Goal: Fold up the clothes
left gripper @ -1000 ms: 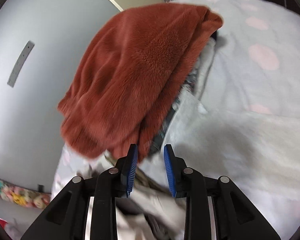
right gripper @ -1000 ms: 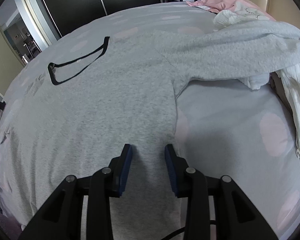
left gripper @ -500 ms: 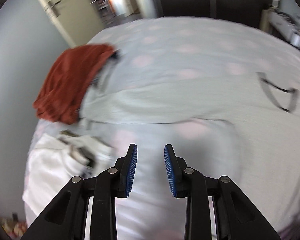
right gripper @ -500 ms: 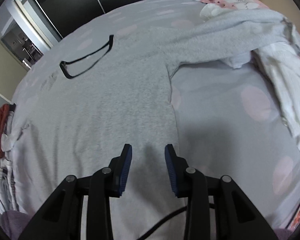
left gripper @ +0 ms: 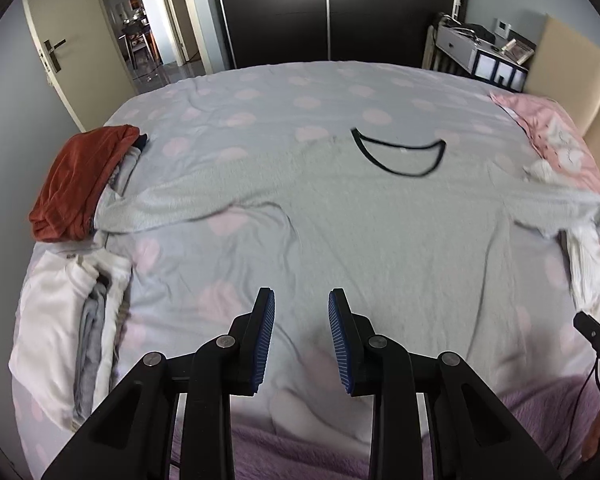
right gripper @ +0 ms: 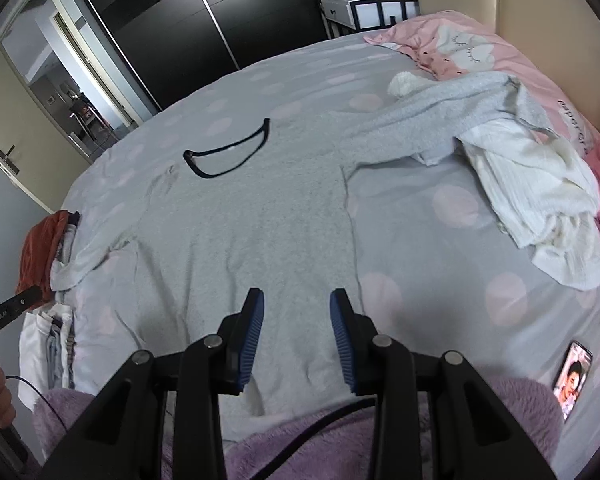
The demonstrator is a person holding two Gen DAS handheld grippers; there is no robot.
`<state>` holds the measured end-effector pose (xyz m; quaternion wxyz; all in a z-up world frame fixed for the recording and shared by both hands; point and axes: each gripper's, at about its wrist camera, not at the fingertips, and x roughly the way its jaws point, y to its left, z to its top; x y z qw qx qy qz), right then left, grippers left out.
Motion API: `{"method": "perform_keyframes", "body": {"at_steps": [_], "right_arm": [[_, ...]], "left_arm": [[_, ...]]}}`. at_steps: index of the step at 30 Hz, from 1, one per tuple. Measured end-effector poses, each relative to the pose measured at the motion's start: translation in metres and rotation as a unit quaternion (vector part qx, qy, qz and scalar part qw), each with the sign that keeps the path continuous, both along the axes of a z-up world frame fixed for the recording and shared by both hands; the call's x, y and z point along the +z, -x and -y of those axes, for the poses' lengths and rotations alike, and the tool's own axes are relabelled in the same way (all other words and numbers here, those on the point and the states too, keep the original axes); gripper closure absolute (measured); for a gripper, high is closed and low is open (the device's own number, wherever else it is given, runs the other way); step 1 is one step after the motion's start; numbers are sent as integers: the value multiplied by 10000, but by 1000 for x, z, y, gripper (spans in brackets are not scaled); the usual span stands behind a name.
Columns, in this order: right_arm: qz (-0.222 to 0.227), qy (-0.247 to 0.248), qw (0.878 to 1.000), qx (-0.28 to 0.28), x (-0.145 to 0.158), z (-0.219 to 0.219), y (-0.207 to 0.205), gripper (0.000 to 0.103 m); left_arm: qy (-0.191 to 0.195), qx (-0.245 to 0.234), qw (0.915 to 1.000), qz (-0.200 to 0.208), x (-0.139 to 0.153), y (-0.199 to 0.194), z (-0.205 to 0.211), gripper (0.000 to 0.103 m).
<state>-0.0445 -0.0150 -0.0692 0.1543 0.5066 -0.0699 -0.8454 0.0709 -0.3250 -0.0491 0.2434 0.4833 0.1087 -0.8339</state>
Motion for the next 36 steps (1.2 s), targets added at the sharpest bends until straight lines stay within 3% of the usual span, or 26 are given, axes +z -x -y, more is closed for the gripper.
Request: {"method": "perform_keyframes", "body": {"at_steps": [8, 13, 16, 23, 29, 33, 36], "right_arm": [[75, -172, 9996, -221, -4, -17, -27, 69], [-4, -328, 9994, -98, -3, -5, -29, 69], [41, -444, 9989, -134, -10, -7, -24, 69], [598, -571, 9950, -565, -52, -45, 1, 69], [1126, -390, 9886, -916, -94, -70, 20, 69], [1363, -154, 9883, -660, -110, -60, 25, 69], [1584, -507, 9853, -400, -123, -40, 28, 69]], "left_arm": [[-341, -16, 9994, -5, -17, -17, -24, 73], [-146, -172, 9997, 98, -20, -18, -27, 73], [-273, -74, 9995, 124, -29, -23, -12, 73], [-778, -305, 9961, 276, -75, -19, 11, 73], [-813, -99, 9948, 603, -124, -10, 29, 72], [-1025, 47, 9912, 836, -147, -4, 37, 72], [-963, 40, 9903, 1000, -157, 1, 36, 72]]}}
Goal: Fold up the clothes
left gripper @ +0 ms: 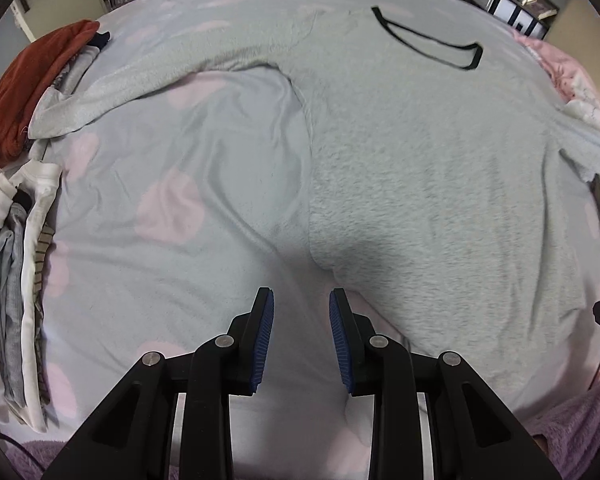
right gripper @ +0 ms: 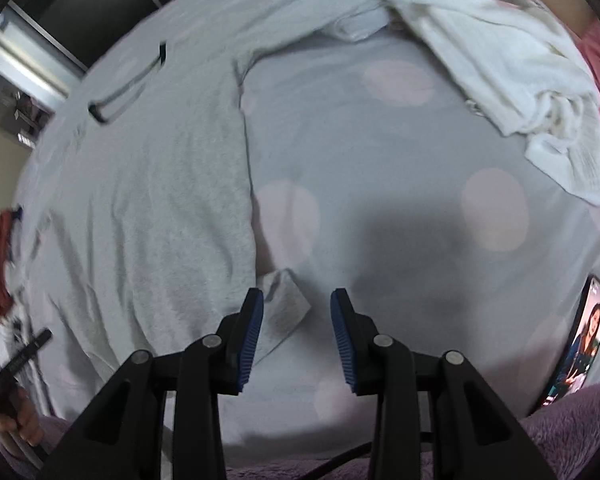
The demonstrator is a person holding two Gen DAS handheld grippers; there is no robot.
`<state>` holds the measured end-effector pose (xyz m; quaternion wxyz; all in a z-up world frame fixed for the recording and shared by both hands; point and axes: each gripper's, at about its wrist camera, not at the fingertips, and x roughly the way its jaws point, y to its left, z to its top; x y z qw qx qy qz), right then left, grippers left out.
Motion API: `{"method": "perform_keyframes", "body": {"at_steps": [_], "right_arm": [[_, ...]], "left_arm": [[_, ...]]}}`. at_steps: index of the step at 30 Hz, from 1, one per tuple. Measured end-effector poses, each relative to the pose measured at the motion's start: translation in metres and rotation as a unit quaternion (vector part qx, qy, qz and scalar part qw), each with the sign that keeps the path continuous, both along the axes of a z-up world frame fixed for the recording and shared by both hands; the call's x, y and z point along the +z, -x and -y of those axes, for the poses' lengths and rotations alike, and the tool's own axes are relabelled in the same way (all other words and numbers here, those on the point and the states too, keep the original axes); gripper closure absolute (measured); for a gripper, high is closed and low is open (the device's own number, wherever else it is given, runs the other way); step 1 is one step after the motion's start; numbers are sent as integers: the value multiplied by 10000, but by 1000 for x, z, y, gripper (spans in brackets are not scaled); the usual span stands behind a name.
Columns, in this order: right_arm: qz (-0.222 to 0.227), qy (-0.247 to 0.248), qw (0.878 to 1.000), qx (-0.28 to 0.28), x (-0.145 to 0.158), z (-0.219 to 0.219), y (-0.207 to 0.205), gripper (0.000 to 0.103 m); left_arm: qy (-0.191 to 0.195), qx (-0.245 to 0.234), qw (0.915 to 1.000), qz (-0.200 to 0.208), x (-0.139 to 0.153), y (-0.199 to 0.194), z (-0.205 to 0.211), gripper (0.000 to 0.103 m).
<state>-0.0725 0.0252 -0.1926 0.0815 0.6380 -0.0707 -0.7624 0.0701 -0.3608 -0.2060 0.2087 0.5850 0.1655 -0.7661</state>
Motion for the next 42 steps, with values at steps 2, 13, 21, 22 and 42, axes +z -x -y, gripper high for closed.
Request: {"method": "perform_keyframes", "body": {"at_steps": [2, 13, 21, 22, 42], "right_arm": [[215, -267, 9994, 44, -12, 7, 3, 69], [264, -478, 9983, 203, -33, 24, 12, 72], [-711, 106, 9968, 361, 7, 54, 2, 93], [-848, 136, 9955, 402, 11, 56, 0, 94], [-532, 509, 9972, -89, -15, 48, 7, 93]], "left_arm": [[46, -54, 9999, 98, -6, 2, -3, 72], [97, -233, 9990, 375, -35, 23, -8, 72], [-757, -554, 9938, -591, -24, 44, -19, 72], [-958, -542, 9913, -728, -22, 47, -17, 72], [-2136, -741, 9515, -2086, 19, 69, -8, 65]]}}
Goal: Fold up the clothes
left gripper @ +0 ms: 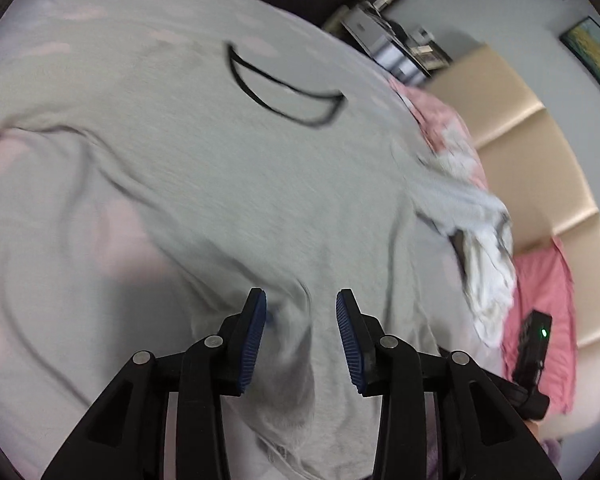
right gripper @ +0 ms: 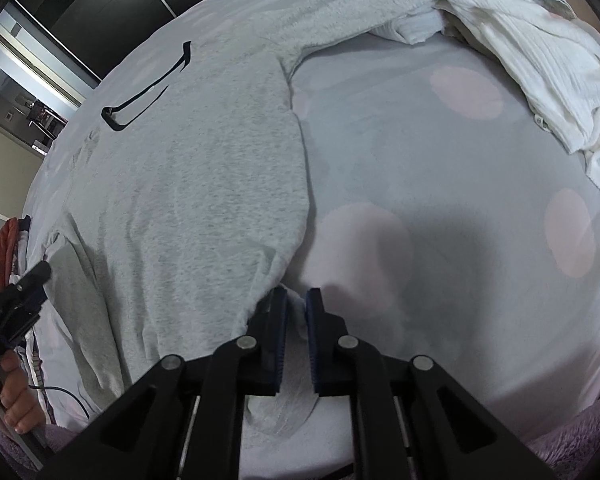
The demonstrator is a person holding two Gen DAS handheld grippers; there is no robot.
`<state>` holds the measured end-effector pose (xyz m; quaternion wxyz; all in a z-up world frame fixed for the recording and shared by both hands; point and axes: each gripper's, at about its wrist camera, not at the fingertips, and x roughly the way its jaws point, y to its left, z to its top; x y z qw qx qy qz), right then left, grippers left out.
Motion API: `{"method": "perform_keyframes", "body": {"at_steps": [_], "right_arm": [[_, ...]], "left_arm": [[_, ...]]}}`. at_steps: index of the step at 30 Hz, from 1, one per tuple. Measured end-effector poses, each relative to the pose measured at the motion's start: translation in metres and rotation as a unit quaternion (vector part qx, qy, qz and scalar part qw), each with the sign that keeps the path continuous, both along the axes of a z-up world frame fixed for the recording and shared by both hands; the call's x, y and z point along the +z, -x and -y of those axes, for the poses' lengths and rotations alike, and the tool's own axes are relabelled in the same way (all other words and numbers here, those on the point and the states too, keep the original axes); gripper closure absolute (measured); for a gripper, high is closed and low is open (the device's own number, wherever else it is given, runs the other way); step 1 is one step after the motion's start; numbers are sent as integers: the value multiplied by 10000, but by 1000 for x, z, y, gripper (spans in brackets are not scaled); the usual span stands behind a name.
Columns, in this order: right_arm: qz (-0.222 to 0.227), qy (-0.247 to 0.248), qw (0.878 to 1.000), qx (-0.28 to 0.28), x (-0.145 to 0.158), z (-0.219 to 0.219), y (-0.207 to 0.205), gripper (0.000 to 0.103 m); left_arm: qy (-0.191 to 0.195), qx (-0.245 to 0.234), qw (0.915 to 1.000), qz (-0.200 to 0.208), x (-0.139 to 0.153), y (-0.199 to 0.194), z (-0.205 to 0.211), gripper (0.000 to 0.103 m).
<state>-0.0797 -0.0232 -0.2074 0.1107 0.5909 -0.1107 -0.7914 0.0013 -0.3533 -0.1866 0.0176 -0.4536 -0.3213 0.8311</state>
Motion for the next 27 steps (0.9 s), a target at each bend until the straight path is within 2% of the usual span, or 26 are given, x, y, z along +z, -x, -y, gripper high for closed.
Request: {"method": "perform_keyframes", "body": {"at_steps": [4, 9, 13, 18, 21, 23, 26, 27], "right_arm": [[59, 33, 10000, -12, -6, -3, 5, 93], [142, 139, 9998, -69, -11, -11, 7, 92], [170, 183, 9997, -53, -13, -13, 8, 92], [200, 240, 9995, -40, -15, -15, 12, 92], [259, 238, 9994, -46, -18, -15, 13, 92], [271, 217, 9994, -41, -19, -14, 14, 91], [276, 236, 9993, -50, -19, -13, 16, 91], [299, 263, 9992, -72, -19, -14, 17, 91]], "left_arm": [[21, 34, 10000, -39, 3, -3, 7, 65], [938, -154, 9954, 66, 12, -20, 3, 65], [1232, -60, 9920, 284, 11, -34, 10, 65], [2069, 7, 9758, 709, 4, -44, 9, 65], [2448, -178, 9647, 954, -10, -36, -4, 65], [2691, -380, 9579, 930, -19, -27, -16, 65], [2865, -594, 9514, 960, -35, -12, -27, 65], [2805, -593, 9528, 997, -40, -8, -26, 65]]}}
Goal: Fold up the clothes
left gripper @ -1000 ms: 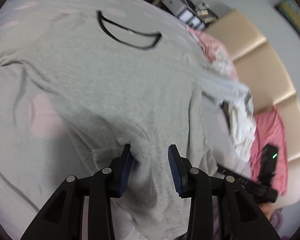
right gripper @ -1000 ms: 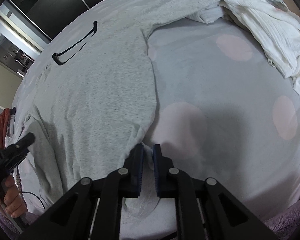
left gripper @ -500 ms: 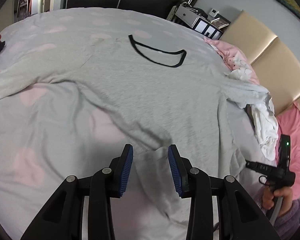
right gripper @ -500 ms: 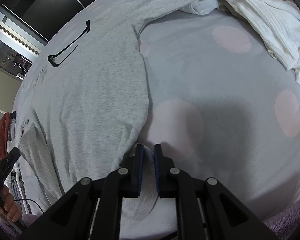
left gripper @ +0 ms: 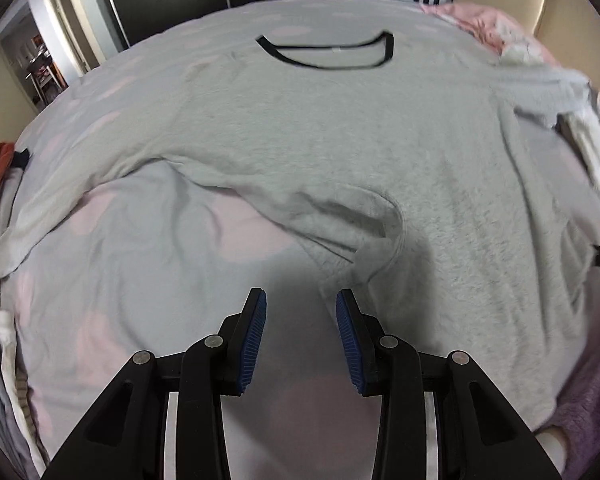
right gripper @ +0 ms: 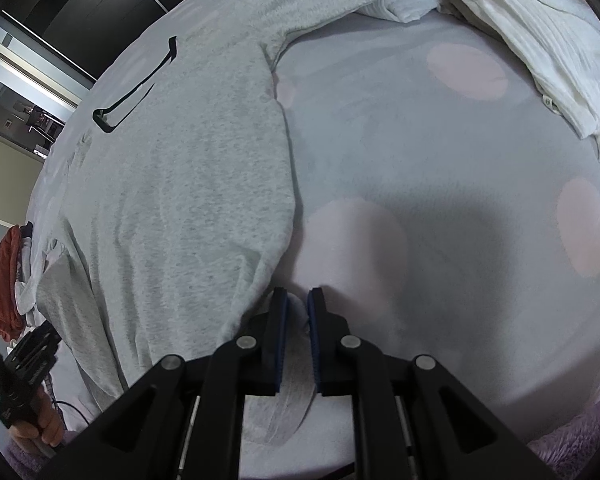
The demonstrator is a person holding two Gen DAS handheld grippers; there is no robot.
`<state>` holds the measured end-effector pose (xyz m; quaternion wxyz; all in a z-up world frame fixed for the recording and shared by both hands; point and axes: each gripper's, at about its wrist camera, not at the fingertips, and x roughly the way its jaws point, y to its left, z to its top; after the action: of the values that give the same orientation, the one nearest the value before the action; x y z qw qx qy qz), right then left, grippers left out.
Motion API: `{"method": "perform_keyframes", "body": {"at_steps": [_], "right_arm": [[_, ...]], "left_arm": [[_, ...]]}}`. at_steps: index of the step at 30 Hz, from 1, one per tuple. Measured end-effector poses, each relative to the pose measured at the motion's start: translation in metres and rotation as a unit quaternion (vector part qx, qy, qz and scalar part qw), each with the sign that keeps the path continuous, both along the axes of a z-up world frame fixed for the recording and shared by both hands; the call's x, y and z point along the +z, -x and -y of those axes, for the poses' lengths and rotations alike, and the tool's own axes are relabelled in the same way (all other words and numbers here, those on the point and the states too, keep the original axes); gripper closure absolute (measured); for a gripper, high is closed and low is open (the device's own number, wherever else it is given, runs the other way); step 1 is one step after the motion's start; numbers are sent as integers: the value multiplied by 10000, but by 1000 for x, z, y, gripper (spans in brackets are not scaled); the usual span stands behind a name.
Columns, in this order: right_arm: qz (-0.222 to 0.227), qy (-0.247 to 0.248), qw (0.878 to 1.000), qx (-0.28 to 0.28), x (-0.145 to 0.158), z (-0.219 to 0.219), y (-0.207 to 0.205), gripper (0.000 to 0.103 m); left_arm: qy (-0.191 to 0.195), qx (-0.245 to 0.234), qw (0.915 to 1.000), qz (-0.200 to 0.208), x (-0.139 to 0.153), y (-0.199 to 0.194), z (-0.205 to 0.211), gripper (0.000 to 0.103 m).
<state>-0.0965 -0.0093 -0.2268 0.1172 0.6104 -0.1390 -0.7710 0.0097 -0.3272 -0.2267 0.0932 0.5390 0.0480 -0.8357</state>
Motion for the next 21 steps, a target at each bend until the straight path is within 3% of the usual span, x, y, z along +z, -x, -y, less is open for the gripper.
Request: {"method": "perform_keyframes", "body": {"at_steps": [3, 9, 15, 17, 21], "right_arm": [[56, 49, 10000, -47, -2, -1, 0, 90], [96, -14, 9999, -23, -4, 4, 2, 87], [133, -7, 9999, -19, -5, 6, 6, 86], [140, 2, 9999, -25, -6, 7, 7, 86], [161, 72, 9998, -56, -7, 6, 9, 86]], "left_arm": [[-177, 56, 9998, 89, -15, 9, 3, 65], [-553, 80, 9983, -145, -17, 12, 4, 64], [-483, -17, 9985, -254, -18, 14, 0, 65], [-496, -36, 9983, -289, -19, 16, -2, 67], [-453, -100, 9984, -329, -18, 14, -11, 84]]}}
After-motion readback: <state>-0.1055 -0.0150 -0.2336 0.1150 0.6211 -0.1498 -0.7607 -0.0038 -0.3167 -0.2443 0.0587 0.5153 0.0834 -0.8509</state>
